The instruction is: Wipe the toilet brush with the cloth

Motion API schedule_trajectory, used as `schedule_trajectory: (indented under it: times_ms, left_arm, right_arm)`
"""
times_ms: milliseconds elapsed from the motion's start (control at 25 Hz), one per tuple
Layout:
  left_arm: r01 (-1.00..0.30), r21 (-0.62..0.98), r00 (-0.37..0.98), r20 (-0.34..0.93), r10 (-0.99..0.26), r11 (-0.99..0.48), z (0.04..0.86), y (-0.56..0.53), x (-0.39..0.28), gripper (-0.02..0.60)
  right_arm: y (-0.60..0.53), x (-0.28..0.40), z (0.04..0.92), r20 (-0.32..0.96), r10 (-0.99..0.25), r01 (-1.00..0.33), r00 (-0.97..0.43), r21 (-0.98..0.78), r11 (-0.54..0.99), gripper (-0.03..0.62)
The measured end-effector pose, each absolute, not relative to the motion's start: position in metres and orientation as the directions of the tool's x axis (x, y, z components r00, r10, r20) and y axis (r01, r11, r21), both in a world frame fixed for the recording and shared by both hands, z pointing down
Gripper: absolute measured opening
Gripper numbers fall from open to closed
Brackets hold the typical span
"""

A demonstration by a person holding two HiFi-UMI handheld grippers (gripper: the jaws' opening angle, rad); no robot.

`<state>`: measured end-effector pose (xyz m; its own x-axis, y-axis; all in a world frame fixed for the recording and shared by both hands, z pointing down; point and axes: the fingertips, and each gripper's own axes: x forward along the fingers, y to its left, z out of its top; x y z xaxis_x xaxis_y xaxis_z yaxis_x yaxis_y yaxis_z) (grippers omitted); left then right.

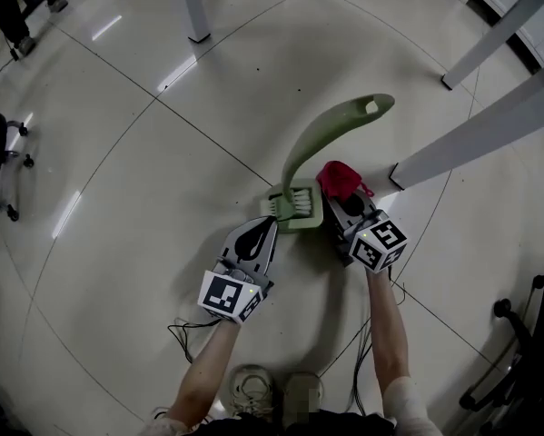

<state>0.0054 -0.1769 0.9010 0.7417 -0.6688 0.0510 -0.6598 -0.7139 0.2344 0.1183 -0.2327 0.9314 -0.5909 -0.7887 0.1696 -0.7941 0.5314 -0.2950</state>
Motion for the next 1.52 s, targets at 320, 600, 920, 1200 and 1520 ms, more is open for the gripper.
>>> schedule_trajectory:
  times_ms: [320,600,920,1200,1520]
  left_arm:
    - [-0.625,0.204,0.776,0.054,-0.628,-0.754,0.903,-0.172,0.019,0.005]
    - [-0.639,0.191,0.767,0.085,-0.636,-0.746,0.909,-0.166,0.019,0.005]
    - [-0.658,0.201,0.749,0.082,-0.657,-0.726,0.906,-0.175,0.02,0.005]
    - [-0.675,0.178,0.734,0.071,-0.675,-0.716,0.904,-0.177,0.011,0.005]
    - [-0.777,0.18,0.622,0.074,-0.779,-0.603,0.908,-0.196,-0.054,0.005]
  right_arm:
    - [-0.21,0.117,0.933,0.173,-0.758,-0.765,-0.629,-0.309,0.565,0.032]
    - [-0.144,0.104,0.944,0.22,-0.746,-0.771,-0.628,-0.308,0.558,0.032]
    - [-0.124,0.107,0.936,0.261,-0.891,-0.921,-0.372,-0.225,0.319,0.031]
    - [-0.121,0.069,0.935,0.272,-0.909,-0.948,-0.317,-0.085,0.306,0.032]
    - [-0.135,0.016,0.941,0.311,-0.895,-0.944,-0.319,-0.022,0.329,0.032]
